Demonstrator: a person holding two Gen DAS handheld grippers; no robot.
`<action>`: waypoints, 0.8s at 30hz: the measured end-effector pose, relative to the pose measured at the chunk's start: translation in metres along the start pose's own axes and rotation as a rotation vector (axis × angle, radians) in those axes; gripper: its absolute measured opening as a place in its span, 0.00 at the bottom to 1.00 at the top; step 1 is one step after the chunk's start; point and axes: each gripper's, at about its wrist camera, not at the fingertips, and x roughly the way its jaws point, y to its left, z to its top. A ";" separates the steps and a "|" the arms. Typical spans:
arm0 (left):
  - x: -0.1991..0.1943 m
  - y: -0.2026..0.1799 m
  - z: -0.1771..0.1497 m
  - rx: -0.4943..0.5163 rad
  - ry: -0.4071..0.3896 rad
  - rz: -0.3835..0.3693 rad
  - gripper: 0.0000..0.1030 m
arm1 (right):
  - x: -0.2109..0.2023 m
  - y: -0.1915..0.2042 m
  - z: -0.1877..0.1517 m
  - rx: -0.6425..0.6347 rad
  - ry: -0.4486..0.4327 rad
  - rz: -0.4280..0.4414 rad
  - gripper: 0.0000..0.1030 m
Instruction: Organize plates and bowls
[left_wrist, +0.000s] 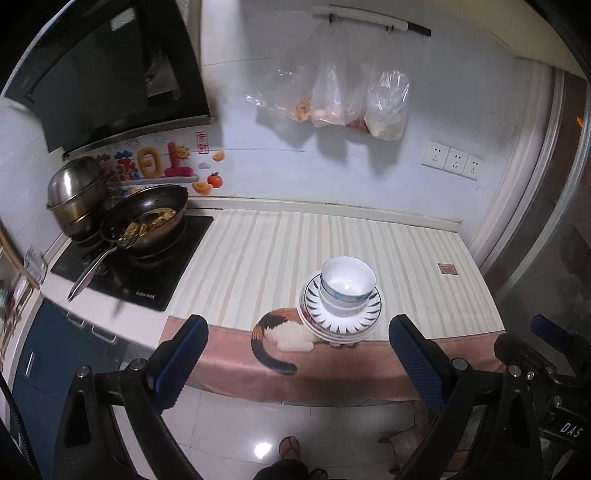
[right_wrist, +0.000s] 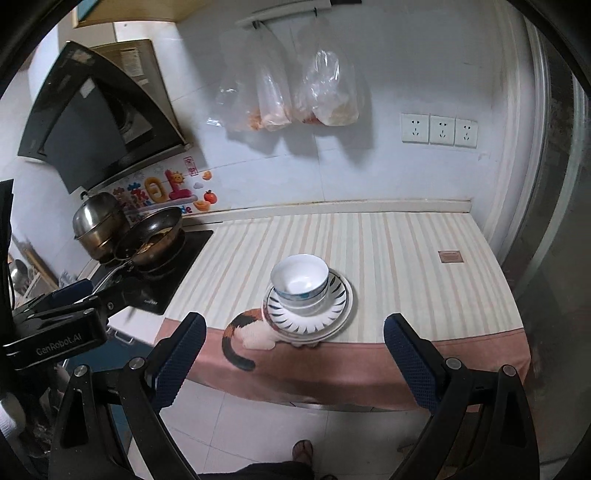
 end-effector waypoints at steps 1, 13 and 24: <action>-0.007 0.000 -0.005 -0.005 -0.008 0.001 0.98 | -0.005 0.000 -0.003 0.001 -0.002 0.001 0.96; -0.053 -0.008 -0.044 -0.004 -0.025 0.051 0.98 | -0.077 0.010 -0.041 -0.049 -0.050 -0.013 0.97; -0.069 0.004 -0.054 -0.005 -0.032 0.072 0.98 | -0.092 0.015 -0.051 -0.050 -0.041 -0.023 0.97</action>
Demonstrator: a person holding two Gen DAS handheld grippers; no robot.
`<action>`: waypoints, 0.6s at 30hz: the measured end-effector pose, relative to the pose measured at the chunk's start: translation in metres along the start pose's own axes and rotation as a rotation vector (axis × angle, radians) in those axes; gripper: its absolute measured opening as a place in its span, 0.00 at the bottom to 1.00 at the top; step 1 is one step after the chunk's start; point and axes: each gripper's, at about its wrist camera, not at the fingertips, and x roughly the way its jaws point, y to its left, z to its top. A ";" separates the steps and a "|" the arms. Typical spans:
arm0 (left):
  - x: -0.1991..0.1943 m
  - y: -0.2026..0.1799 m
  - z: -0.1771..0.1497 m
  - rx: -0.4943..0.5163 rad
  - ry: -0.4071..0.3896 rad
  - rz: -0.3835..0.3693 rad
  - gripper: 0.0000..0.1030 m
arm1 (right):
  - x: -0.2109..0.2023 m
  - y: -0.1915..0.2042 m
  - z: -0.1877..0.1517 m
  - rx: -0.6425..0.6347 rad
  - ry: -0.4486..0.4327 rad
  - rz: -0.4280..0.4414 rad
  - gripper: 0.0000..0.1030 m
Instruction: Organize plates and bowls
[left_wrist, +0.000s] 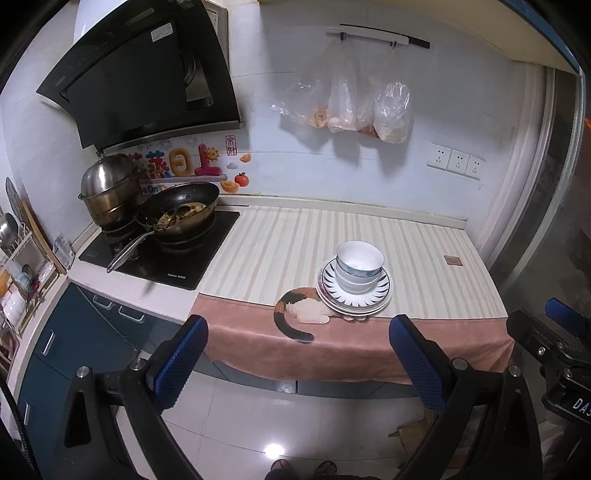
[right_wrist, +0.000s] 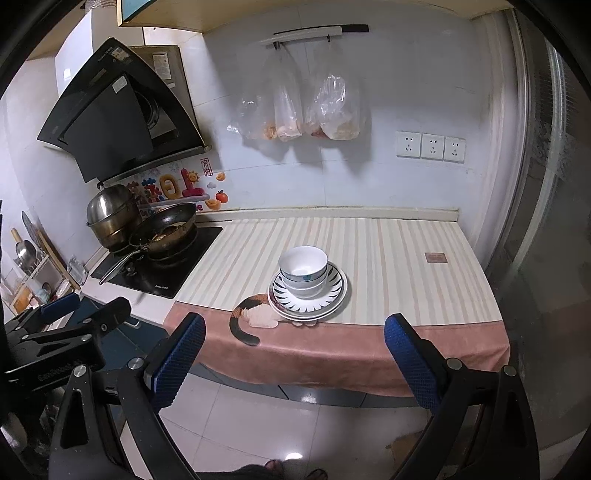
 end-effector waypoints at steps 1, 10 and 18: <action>-0.001 0.001 0.000 0.003 -0.001 0.000 0.98 | 0.000 0.001 -0.001 0.002 0.003 -0.002 0.97; 0.000 0.009 0.001 0.018 0.010 -0.015 0.98 | 0.004 0.011 -0.003 0.010 0.013 -0.014 0.97; -0.003 0.013 0.001 0.017 -0.001 -0.024 0.98 | 0.005 0.024 -0.004 0.022 0.007 -0.033 0.97</action>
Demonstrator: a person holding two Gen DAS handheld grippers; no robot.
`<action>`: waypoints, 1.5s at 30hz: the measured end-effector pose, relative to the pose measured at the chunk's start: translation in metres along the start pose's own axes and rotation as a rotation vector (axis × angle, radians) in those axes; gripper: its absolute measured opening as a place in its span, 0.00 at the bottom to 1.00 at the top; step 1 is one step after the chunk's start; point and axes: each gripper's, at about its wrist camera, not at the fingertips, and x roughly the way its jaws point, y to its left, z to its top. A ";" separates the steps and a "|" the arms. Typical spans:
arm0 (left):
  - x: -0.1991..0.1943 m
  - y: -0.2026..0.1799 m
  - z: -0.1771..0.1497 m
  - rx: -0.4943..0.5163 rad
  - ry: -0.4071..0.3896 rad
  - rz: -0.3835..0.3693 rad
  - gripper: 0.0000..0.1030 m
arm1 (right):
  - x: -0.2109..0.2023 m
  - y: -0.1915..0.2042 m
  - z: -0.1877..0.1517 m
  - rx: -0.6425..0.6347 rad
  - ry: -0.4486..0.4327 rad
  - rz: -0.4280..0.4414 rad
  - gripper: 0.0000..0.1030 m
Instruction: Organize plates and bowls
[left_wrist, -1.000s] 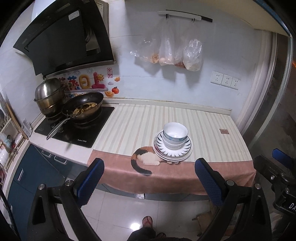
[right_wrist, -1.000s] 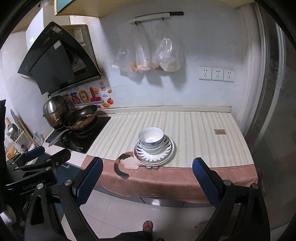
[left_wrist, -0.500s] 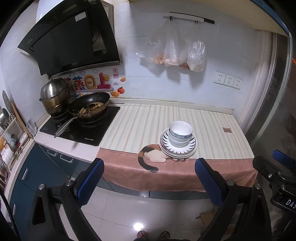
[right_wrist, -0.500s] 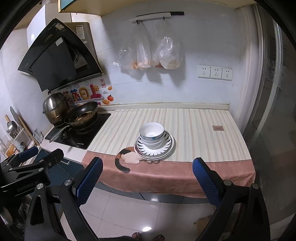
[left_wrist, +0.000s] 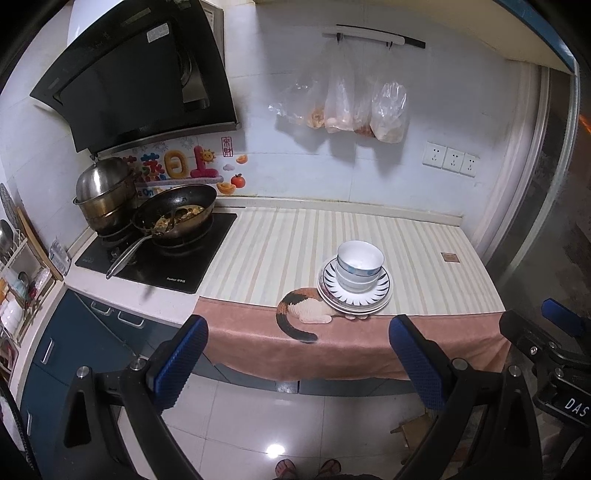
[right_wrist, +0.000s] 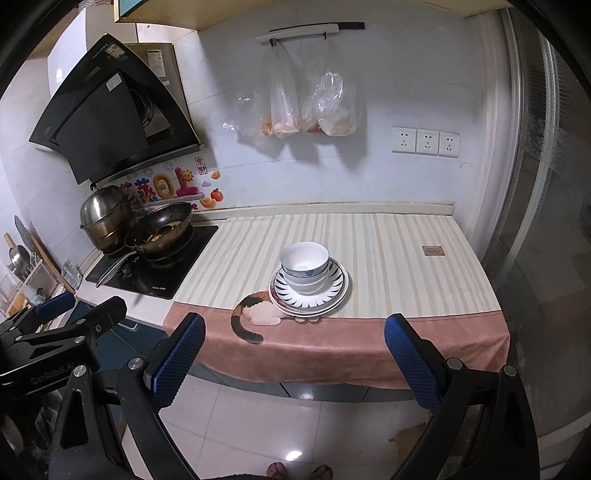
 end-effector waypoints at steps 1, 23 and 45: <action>-0.001 0.000 0.000 0.001 0.000 -0.003 0.98 | 0.000 0.001 0.000 0.000 -0.002 -0.002 0.97; -0.003 -0.001 0.000 0.002 0.000 -0.008 0.98 | -0.001 0.007 -0.001 0.005 -0.006 -0.020 0.97; -0.001 0.000 0.008 -0.004 -0.006 -0.005 0.98 | 0.006 0.007 0.004 0.004 -0.013 -0.026 0.97</action>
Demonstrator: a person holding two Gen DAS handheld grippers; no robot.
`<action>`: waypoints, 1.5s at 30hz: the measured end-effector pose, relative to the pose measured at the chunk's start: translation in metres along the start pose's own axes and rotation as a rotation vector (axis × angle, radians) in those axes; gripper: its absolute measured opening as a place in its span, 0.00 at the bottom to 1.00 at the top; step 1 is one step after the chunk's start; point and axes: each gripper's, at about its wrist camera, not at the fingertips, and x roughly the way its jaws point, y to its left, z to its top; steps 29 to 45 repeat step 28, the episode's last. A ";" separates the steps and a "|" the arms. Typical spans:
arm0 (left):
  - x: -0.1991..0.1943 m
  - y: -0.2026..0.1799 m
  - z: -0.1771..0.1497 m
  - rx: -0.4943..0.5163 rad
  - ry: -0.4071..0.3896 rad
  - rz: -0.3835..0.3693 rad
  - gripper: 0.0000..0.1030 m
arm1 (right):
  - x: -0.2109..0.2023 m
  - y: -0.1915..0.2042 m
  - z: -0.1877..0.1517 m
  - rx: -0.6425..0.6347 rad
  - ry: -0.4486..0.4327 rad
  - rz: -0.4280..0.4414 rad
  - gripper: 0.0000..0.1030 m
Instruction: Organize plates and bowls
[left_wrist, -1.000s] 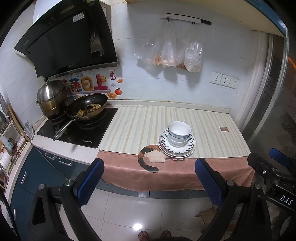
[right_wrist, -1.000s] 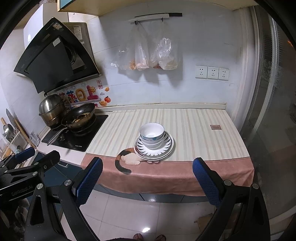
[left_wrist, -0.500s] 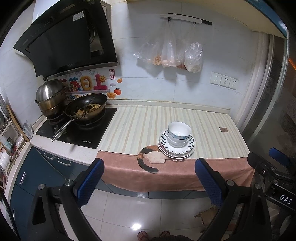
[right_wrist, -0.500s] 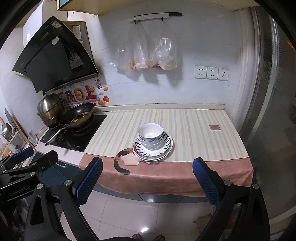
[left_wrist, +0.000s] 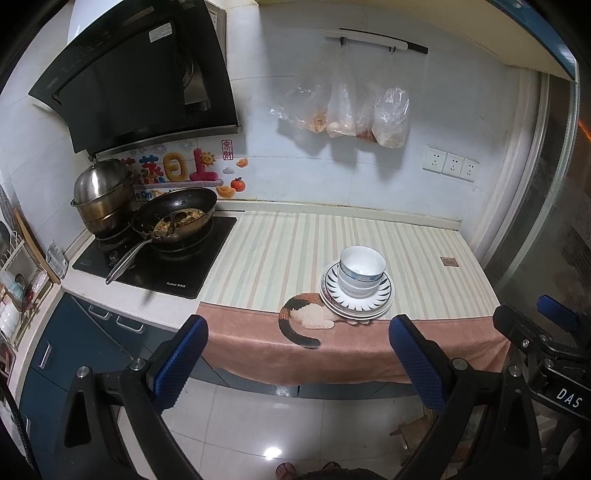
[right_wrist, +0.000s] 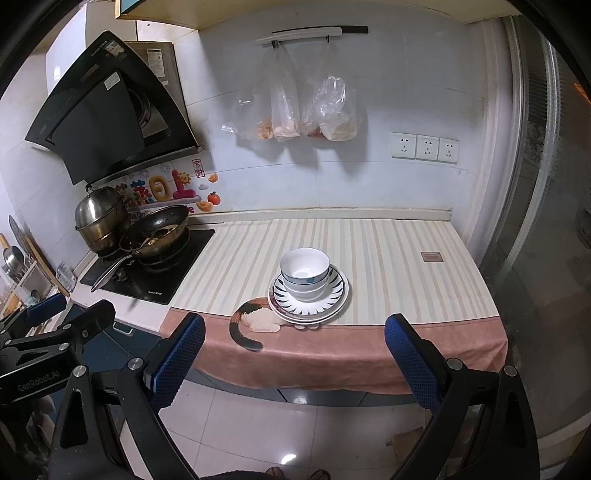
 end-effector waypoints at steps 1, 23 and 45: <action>0.000 0.000 0.000 -0.001 -0.001 0.000 0.98 | 0.000 0.000 0.000 0.001 0.000 0.000 0.97; -0.006 -0.003 -0.006 -0.013 -0.010 0.014 0.98 | 0.005 0.000 0.005 -0.007 -0.001 0.001 0.97; -0.013 -0.005 -0.010 -0.018 -0.023 0.029 0.98 | 0.004 0.003 0.004 -0.007 0.000 0.000 0.97</action>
